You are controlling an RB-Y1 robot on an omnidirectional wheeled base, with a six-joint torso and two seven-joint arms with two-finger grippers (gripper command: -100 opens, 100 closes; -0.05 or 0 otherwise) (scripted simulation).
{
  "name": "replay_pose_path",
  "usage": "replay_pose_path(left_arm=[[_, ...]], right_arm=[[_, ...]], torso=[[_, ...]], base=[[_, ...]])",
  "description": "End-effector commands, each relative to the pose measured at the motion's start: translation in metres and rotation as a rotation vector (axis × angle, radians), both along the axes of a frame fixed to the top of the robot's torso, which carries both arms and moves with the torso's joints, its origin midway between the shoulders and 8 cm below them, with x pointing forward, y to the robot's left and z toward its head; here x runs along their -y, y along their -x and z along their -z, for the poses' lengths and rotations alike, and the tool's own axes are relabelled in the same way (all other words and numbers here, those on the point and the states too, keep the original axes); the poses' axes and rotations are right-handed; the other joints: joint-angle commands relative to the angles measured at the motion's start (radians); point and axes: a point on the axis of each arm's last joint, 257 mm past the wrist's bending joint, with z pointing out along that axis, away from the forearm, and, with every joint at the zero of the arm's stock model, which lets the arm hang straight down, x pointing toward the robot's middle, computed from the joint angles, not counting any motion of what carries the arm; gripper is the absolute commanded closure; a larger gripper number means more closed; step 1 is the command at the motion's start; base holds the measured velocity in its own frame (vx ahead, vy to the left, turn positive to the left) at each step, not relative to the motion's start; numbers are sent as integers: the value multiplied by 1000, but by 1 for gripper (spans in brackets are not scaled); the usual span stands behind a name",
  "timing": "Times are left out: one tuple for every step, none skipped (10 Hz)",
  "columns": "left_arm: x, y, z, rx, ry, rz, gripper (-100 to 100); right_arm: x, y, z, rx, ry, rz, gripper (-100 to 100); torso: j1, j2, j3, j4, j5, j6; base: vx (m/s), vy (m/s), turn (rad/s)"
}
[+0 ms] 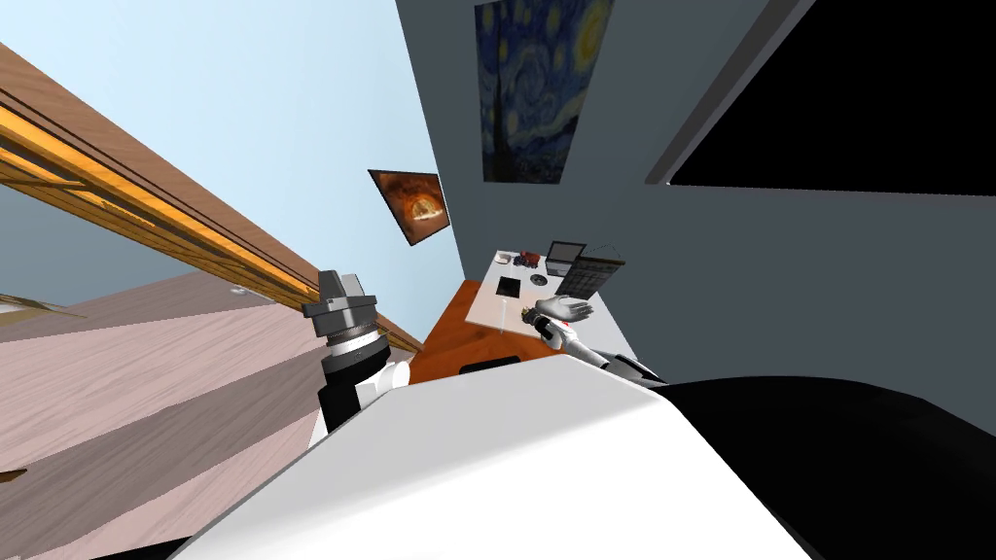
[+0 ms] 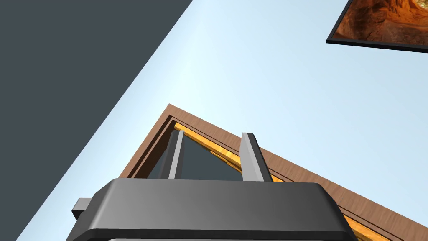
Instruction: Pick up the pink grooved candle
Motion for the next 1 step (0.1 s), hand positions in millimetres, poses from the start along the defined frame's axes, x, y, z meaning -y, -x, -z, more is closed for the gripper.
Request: replay_pose_path(left_arm=[[0,0,0,0,0,0,0]], right_arm=[[0,0,0,0,0,0,0]], torso=[[0,0,0,0,0,0]], base=[[-9,2,-4]])
